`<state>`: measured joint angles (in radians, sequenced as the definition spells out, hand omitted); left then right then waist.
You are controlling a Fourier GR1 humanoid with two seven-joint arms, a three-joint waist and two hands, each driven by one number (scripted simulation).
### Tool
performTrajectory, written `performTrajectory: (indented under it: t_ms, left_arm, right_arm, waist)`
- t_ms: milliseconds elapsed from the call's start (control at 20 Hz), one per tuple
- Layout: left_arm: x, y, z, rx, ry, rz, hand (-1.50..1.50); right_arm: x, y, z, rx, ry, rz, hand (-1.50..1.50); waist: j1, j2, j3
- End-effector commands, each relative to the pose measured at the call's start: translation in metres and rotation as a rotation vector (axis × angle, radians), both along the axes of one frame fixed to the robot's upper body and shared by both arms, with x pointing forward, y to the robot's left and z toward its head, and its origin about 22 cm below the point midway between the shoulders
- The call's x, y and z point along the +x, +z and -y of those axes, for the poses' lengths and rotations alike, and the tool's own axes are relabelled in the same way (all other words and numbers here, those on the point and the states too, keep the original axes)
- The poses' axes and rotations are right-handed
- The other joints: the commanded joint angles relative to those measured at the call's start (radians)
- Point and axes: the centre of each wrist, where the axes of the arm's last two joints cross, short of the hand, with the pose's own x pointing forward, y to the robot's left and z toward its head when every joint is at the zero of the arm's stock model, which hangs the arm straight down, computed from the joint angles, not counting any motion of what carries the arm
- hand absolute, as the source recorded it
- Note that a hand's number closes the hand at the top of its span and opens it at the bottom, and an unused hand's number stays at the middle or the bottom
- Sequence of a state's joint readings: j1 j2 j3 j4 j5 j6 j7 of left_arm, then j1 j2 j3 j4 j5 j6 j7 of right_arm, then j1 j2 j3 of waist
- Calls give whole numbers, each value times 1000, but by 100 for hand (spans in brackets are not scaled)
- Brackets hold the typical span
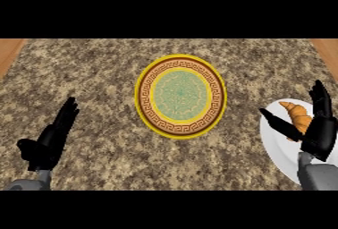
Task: Pick the croissant from the plate and place it in the plate
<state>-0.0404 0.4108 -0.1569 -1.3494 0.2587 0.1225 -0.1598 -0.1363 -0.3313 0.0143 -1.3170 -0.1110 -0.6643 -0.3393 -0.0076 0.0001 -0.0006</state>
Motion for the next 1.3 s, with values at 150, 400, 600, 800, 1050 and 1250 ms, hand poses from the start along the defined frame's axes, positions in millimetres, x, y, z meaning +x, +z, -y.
performTrajectory:
  t_ms: [150,400,600,800,1050,1250]
  left_arm:
    - [3,-8,4,4,13,8,0]
    - [2,0,4,15,-8,-9,0]
    - [17,5,0,4,-19,-1,0]
    - [14,3,0,-5,-4,-1,0]
    - [13,9,-11,-3,-8,-3,0]
    - [-2,11,11,2,-24,0,0]
  right_arm:
    - [-41,28,31,-134,-102,-203,-150]
    - [-48,37,49,-243,-71,-507,-150]
    - [-39,66,51,-281,-17,-680,-150]
    - [-36,81,35,-233,-3,-738,-150]
    - [-33,80,37,-233,-34,-844,-150]
    - [-31,73,57,-258,-50,-940,-150]
  waist:
    - [-12,-4,-3]
    - [6,-2,-4]
    - [4,1,-3]
    - [5,0,-1]
    - [7,0,0]
    - [12,-1,1]
